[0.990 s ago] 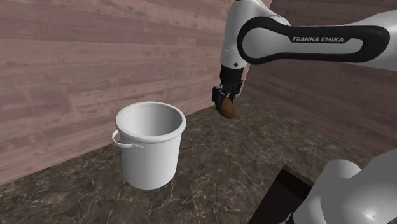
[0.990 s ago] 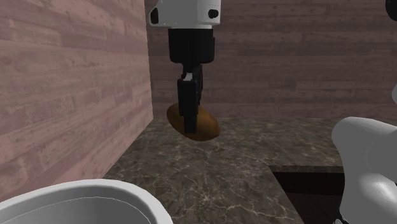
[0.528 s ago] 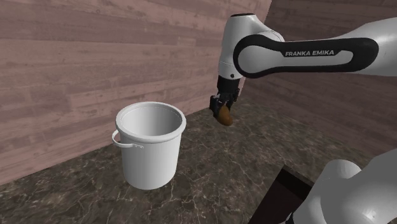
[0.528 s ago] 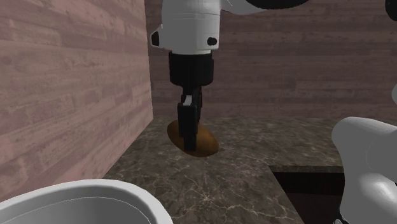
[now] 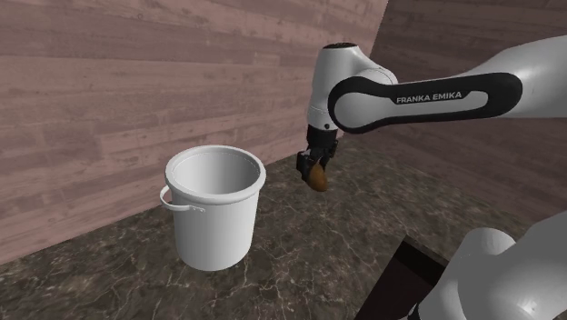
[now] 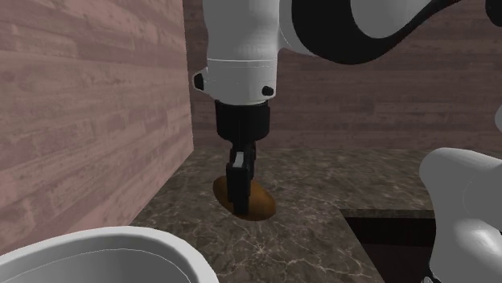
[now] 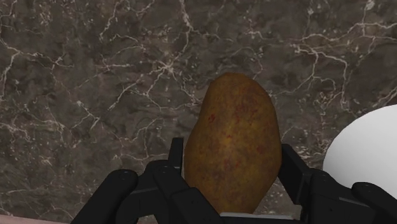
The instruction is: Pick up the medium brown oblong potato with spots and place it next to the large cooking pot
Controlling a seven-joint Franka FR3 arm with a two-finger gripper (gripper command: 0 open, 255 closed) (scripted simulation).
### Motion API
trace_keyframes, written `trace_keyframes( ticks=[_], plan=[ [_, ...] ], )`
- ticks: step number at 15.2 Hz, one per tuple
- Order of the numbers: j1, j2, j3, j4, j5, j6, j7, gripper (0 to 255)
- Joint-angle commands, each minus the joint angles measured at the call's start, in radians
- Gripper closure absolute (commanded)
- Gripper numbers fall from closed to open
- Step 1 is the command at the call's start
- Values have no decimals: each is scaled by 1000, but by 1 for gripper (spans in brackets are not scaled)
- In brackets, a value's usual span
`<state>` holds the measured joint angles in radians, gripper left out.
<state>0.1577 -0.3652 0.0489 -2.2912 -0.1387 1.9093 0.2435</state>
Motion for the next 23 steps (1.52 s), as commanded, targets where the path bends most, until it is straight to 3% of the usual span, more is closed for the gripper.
trace_keyframes(
  ticks=[1,23],
  plan=[
    [-1,6,0,-24,-2,30,4,255],
    [-10,131,2,-215,-38,343,59,255]
  ],
)
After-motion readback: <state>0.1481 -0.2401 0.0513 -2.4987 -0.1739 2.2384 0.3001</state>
